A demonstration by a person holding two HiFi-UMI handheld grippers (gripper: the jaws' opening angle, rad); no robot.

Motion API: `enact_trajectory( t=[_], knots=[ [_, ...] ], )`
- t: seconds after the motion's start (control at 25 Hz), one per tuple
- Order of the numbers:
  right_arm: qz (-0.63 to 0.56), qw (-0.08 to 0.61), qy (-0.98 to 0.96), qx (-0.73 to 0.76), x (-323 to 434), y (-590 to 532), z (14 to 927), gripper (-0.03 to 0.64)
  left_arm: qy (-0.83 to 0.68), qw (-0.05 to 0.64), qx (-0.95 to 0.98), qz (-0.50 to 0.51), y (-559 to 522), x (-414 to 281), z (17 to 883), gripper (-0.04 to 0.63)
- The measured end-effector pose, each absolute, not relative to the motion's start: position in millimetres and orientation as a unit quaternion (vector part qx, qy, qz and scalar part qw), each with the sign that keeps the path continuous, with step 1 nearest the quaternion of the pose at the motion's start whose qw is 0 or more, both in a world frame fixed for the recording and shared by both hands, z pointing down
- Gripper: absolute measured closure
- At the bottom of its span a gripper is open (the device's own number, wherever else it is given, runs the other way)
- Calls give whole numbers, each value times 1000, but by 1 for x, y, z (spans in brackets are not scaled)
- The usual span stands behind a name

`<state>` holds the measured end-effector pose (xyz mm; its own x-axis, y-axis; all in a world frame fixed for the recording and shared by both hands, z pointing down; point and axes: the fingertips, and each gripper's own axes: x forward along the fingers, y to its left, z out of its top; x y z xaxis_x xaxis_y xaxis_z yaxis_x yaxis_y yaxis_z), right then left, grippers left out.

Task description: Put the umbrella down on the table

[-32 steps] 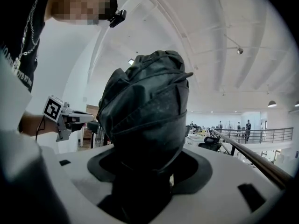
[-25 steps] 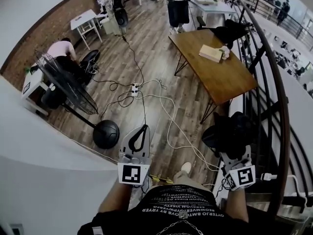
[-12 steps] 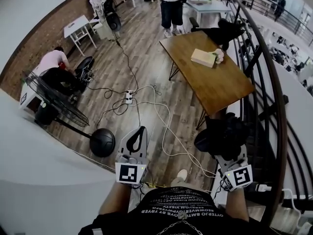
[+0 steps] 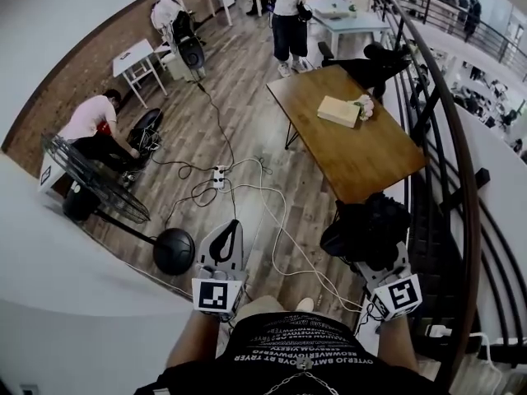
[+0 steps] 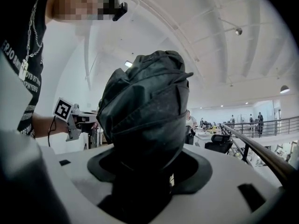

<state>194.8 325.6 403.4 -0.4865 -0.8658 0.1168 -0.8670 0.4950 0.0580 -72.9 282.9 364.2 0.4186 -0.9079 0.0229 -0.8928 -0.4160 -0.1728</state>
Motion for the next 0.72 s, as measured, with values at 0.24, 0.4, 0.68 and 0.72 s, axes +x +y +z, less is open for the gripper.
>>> enact_trajectory(
  t=[0.24,0.4,0.68,0.72],
  knots=[
    [16,61,-860,507,201,320,410,320,532,77,-840,-70,279,-68,365,566],
    [13,65,-860,507,201,312,410,321,529,76,-843,-69,271,-63,372,566],
    [15,68,-861,504,188,284,412,320,533,69,-842,-58,246,-66,377,566],
    [15,68,-862,502,185,279,413,321,536,70,-839,-58,242,-68,379,566]
  ],
)
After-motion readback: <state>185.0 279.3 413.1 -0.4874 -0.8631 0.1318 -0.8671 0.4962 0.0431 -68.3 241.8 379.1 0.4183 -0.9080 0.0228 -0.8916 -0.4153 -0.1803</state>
